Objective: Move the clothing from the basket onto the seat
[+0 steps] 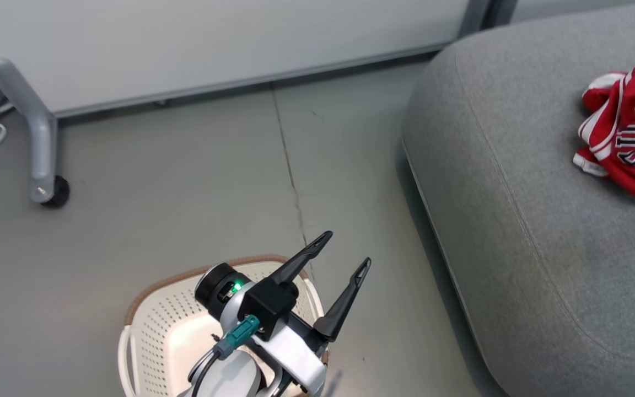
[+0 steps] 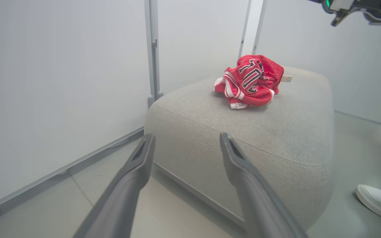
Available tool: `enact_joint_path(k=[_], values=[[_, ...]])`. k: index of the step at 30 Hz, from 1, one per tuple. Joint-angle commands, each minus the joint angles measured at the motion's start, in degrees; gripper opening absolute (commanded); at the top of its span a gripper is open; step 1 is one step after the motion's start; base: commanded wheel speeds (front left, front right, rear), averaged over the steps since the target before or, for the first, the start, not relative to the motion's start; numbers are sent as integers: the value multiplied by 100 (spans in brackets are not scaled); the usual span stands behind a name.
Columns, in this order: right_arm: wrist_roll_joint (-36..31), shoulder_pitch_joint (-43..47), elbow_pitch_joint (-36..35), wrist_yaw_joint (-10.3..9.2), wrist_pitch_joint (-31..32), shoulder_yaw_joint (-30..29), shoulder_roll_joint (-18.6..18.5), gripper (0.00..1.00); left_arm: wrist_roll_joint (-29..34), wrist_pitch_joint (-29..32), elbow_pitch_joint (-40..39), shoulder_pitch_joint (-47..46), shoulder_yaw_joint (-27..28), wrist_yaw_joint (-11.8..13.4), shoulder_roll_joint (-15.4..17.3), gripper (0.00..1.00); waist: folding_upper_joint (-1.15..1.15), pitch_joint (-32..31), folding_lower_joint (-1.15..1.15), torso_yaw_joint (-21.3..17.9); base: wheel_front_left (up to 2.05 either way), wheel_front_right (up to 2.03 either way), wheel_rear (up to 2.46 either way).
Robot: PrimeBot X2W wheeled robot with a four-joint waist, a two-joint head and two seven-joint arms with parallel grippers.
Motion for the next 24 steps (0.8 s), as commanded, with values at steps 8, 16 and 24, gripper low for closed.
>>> enact_joint_path(k=[8,16,24], values=[[-737,1087,-1250,-1,-37,-651,519,100,14,-9,-153,426,467,125,-21,100,0,-783,0,594,0,0,0],[-1404,1949,-2006,0,-37,-1255,1275,100,-35,-9,-250,713,742,295,-28,100,0,-1059,0,1046,0,0,0],[-1990,2824,-2297,0,-37,-1506,2359,100,-94,-9,-357,918,1108,615,-28,100,0,-1197,0,1513,0,0,0]])
